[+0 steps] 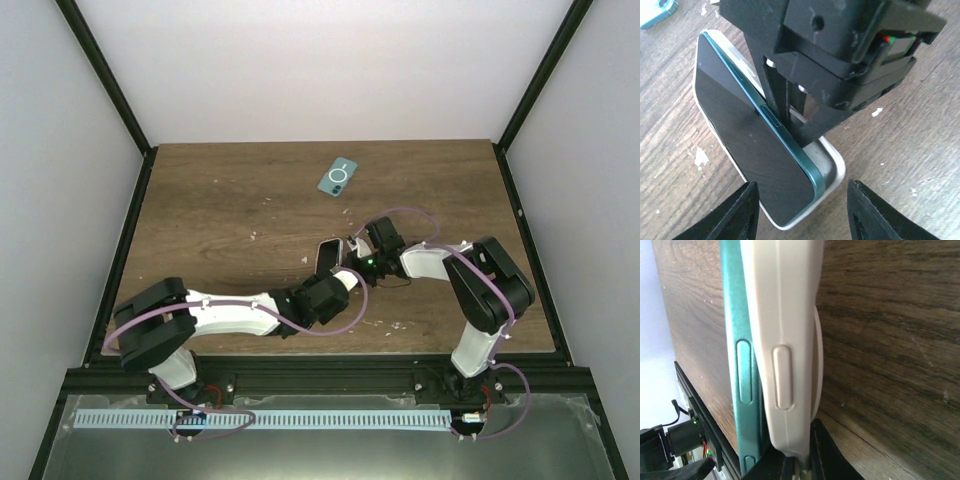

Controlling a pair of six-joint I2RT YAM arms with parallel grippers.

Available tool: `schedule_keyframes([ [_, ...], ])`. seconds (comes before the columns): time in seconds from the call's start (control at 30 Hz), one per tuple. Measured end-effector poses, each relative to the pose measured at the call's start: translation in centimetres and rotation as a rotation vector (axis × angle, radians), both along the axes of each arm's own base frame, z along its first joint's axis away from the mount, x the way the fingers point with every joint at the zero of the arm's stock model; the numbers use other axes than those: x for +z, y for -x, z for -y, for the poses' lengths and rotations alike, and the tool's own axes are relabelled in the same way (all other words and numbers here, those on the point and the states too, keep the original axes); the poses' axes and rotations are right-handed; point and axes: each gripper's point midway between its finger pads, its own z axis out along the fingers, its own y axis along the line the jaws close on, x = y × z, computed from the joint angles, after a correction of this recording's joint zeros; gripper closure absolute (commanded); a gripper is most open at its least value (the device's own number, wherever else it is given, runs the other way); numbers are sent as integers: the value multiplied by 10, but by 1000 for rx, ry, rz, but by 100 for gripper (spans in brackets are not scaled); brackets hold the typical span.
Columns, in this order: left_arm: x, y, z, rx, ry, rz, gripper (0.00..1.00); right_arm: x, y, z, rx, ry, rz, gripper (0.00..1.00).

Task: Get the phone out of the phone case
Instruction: Remove the phone case from the phone.

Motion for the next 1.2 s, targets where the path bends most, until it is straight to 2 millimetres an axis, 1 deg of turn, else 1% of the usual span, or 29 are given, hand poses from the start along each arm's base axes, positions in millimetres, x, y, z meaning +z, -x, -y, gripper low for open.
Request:
schedule_keyframes([
  [0.3,-11,-11,-7,28,-94,59,51,-4,6,-3,30,-20,-30,99],
  [0.43,-12,-16,-6,33,-130,93,51,-4,6,-3,36,-22,-27,99],
  [0.6,-17,-23,-3,36,-187,146,64,-4,5,-3,39,-22,-20,99],
  [0.7,-17,-23,-2,26,-215,179,69,-5,5,-3,39,-21,-22,99],
  [0.87,-16,-21,-3,17,-219,188,86,-2,5,-5,44,-32,-16,99],
  [0.97,-5,-22,-9,50,-189,204,99,1,4,-8,45,-45,-11,99],
  [1.07,4,-24,-15,81,-157,210,100,11,2,-13,47,-68,1,99],
  [1.1,7,-25,-18,88,-156,217,100,11,1,-12,43,-54,15,99],
  [1.2,25,-29,-25,118,-120,236,100,-7,3,2,8,40,8,99],
])
